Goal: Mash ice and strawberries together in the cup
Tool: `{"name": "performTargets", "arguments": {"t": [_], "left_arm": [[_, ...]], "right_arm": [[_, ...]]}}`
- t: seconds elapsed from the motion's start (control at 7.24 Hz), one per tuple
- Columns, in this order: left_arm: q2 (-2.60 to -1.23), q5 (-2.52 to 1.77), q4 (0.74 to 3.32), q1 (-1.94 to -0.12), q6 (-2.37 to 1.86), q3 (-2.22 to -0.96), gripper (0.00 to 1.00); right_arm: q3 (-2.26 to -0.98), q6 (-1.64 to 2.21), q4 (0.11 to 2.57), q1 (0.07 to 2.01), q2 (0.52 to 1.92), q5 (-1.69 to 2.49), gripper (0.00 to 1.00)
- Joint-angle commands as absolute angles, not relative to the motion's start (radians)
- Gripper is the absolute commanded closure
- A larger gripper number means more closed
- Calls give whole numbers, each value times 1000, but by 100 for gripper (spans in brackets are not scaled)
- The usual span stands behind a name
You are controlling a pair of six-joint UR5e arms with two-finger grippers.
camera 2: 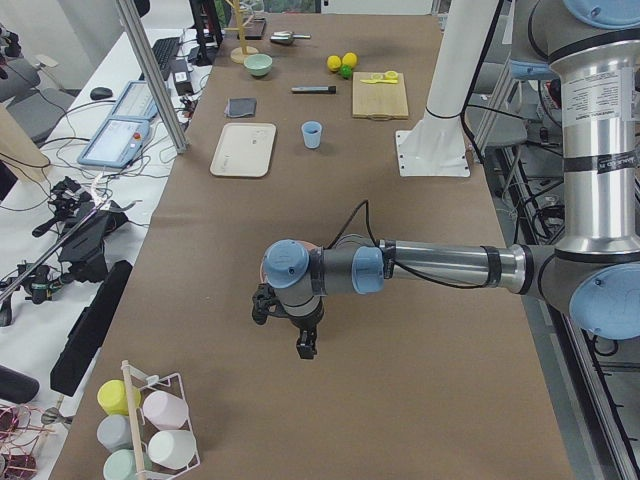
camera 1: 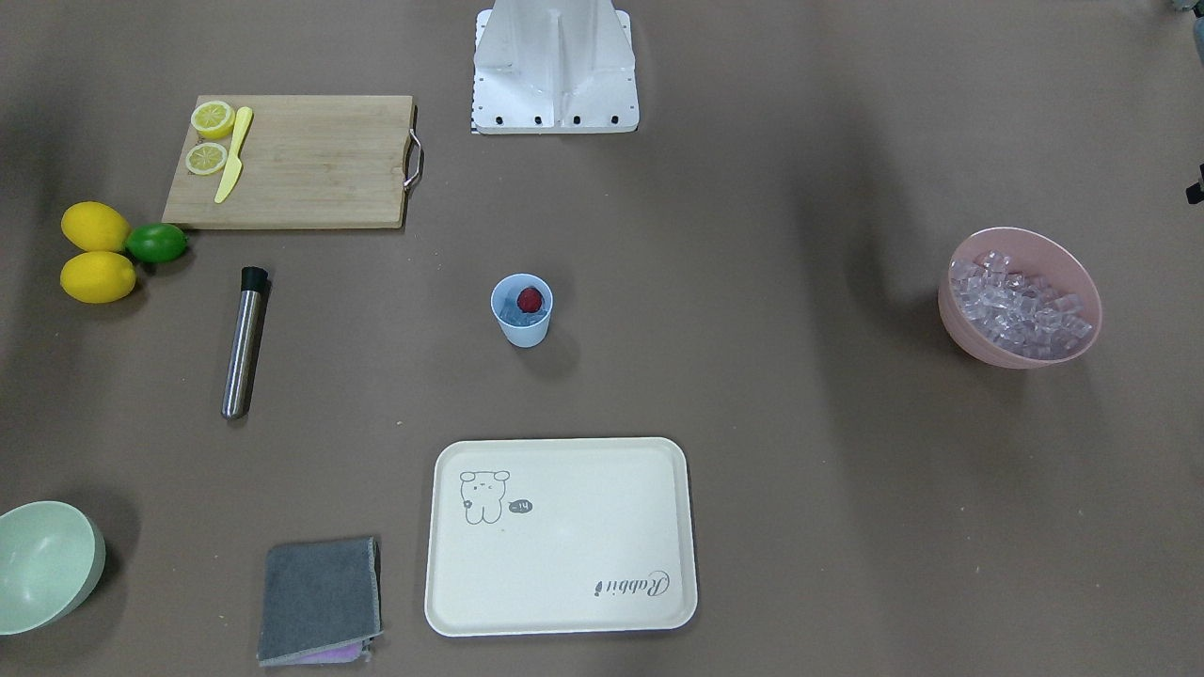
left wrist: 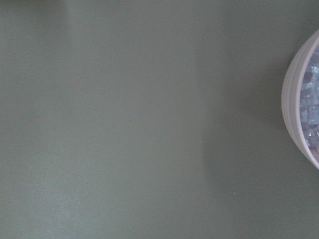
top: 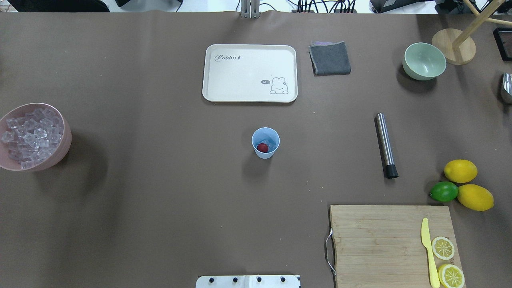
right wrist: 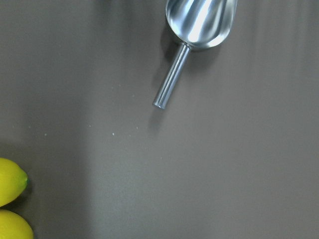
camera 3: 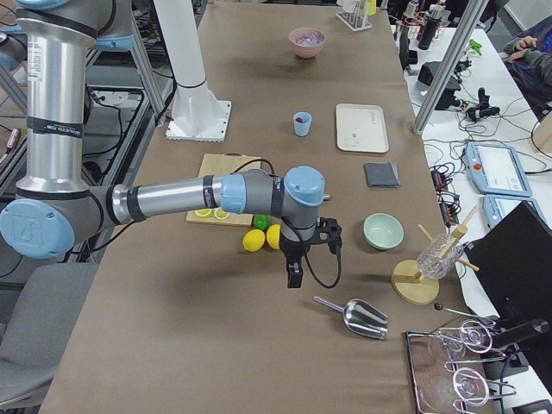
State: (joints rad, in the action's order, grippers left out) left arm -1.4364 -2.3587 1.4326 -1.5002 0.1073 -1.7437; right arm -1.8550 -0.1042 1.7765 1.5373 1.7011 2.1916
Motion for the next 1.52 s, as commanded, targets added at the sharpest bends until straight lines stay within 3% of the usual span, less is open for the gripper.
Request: {"name": "performTargets", "arguments": {"t": [0.0, 1.38], "left_arm": [[-1436, -2359, 1437, -1500, 107, -1743, 1], [-1436, -2358, 1439, -1500, 107, -1753, 1]], "right_arm": [[-1845, -83, 1775, 1542, 1726, 2194, 0], [-1844, -84, 1744, 1557, 1724, 2210, 0]]}}
